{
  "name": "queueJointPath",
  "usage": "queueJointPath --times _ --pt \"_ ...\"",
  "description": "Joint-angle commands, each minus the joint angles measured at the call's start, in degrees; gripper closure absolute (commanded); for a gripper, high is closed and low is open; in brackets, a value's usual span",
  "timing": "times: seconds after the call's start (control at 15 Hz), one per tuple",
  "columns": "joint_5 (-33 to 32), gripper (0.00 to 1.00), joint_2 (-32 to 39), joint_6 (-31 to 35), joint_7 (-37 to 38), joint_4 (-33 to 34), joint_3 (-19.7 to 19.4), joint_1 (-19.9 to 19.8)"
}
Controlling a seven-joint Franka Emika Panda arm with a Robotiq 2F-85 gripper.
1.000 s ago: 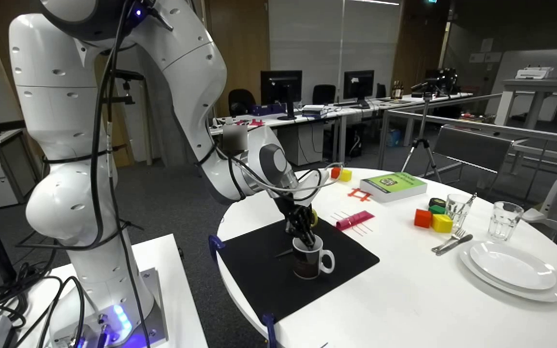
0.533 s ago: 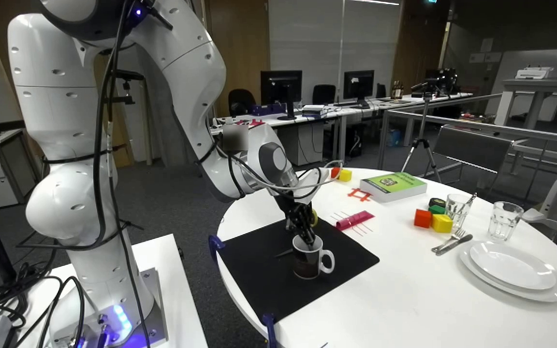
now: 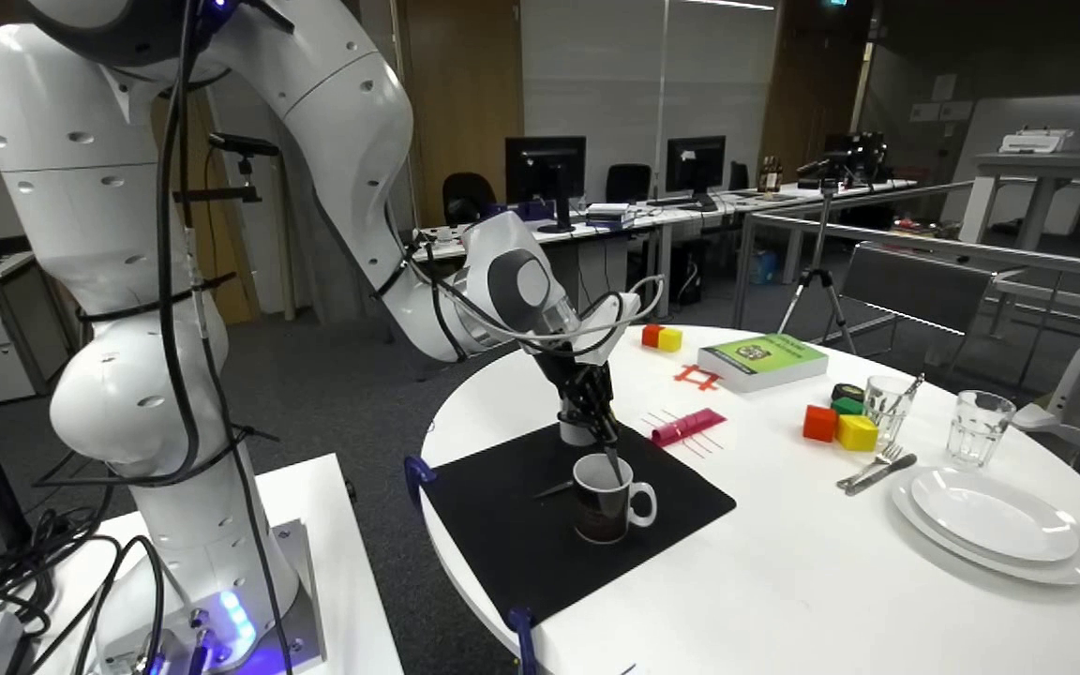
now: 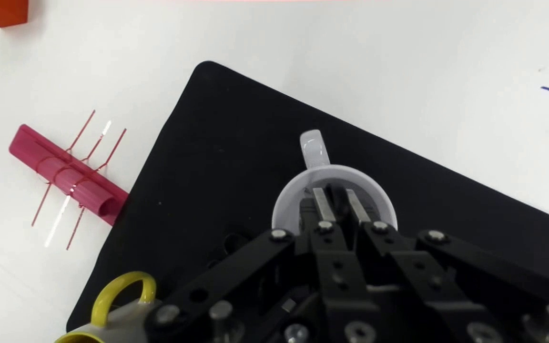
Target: Put the scissors on the black mat
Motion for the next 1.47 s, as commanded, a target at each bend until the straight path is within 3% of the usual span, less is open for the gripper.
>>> queueJointPath --times 0.0,0.4,0.67,0.73,1.2,1.33,1.4 --pt "5.26 0.98 -5.76 1.1 -5.64 -2.82 -0.3 0.19" --pt "20.39 0.98 -12.47 -2.63 -16.71 -5.49 -1.43 3.82" --pt "30.54 0.98 -19.02 -12.92 -22.22 -4.79 -1.94 7.49" --pt "32.05 0.98 -20.29 -14.72 -22.24 -4.4 0.24 5.93" --pt "26.7 0.98 -25.7 -23.57 -9.74 -4.5 8.8 1.35" --pt "26.06 0.98 -25.53 -26.04 -8.6 -4.68 9.67 2.27" --pt "27.58 0.91 -24.05 -24.27 -10.52 -3.85 7.72 3.45"
